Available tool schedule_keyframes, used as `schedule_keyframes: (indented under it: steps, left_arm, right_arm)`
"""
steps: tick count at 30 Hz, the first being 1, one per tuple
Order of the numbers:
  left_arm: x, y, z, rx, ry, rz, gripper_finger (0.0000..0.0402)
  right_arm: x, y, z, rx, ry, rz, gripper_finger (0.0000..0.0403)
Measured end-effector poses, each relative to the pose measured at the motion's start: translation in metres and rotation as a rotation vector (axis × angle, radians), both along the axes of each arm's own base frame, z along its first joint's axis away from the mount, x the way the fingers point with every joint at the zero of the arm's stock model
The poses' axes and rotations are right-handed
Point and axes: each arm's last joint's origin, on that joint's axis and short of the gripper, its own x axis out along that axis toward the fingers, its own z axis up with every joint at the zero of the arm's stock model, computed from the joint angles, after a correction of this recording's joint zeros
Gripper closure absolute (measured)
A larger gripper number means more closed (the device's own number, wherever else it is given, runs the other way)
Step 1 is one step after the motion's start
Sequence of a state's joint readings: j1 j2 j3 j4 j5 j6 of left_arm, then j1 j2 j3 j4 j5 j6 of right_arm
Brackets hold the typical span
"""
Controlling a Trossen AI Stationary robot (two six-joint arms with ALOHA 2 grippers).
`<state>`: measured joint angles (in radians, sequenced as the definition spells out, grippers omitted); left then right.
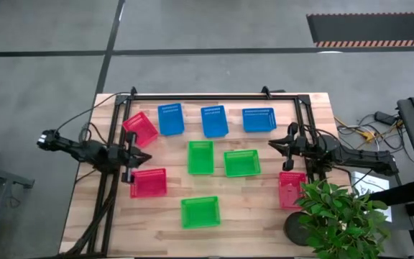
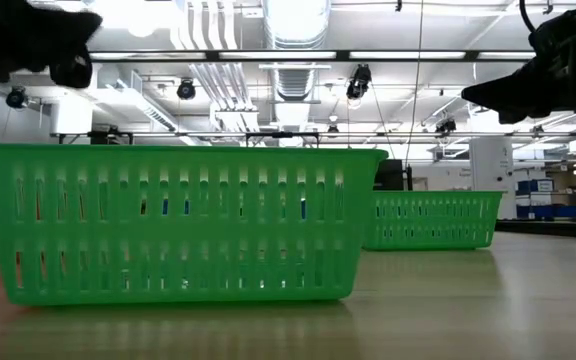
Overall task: Stack baskets by color
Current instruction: Stack the middle blue bin on top of the right blue bin
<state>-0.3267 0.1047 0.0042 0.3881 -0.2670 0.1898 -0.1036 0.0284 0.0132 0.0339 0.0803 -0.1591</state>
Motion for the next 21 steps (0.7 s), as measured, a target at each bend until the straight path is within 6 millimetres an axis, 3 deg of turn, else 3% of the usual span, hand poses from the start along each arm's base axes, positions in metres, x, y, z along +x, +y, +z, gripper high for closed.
schedule_keyframes:
  steps: [9,15,17,21]
  left_arm:
    - [-0.011,0.004,0.028,-0.103,-0.302,-0.001,0.0402]
    - [-0.013,0.004,0.03,-0.048,-0.332,0.035,0.0402]
    - [-0.012,0.004,0.03,-0.008,-0.33,0.054,0.0402]
    - [-0.011,0.004,0.03,-0.008,-0.332,0.053,0.0402]
  right_arm:
    - [0.0,0.0,0.0,-0.218,0.04,-0.004,0.0374]
    - [0.0,0.0,0.0,-0.351,0.064,-0.005,0.0374]
    - [0.0,0.0,0.0,-0.286,0.052,-0.002,0.0374]
    - [0.0,0.001,0.001,0.16,-0.035,0.03,0.0374]
